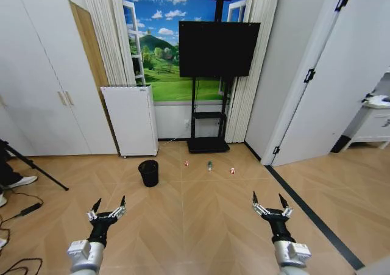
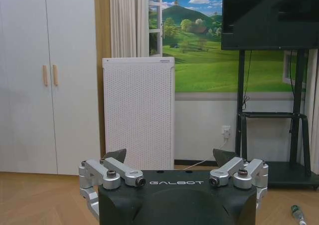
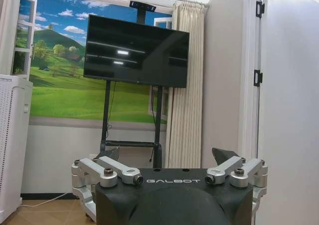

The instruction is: Pick up the trash bin and place the garbage on the floor into it.

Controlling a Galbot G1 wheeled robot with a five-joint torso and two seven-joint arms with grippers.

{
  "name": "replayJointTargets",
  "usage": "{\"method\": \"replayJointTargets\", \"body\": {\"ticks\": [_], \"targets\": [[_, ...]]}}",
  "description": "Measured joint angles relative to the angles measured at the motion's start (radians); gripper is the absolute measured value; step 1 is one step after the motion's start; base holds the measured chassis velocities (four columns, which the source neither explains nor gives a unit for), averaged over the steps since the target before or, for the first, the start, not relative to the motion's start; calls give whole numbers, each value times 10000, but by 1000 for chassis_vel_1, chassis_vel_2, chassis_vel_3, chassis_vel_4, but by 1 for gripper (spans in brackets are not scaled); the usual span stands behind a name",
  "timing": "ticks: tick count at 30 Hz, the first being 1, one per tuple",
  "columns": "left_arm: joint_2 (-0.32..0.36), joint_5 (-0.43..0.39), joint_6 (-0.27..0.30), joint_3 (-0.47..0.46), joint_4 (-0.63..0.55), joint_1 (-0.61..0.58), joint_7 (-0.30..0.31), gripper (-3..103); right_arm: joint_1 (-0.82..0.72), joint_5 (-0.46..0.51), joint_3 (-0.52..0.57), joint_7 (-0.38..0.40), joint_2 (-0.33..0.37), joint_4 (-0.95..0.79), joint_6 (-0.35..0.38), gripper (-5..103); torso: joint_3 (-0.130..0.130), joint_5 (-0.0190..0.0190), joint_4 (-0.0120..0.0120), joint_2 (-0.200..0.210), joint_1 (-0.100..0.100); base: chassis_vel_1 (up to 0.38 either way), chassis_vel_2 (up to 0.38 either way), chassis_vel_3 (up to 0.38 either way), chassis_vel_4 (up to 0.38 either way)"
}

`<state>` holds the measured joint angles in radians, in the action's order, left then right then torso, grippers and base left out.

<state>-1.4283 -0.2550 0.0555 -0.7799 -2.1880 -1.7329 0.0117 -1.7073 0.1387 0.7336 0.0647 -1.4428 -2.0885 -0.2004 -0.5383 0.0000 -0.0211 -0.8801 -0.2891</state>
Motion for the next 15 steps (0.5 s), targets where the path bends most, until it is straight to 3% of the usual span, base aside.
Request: {"method": "replayJointTargets", "body": {"ticks": [15], "targets": [[-41, 54, -1, -9, -67, -60, -2, 98, -1, -38, -29, 20, -28, -8, 81, 100, 0, 0, 0, 0, 0, 0, 0, 0, 0]]}}
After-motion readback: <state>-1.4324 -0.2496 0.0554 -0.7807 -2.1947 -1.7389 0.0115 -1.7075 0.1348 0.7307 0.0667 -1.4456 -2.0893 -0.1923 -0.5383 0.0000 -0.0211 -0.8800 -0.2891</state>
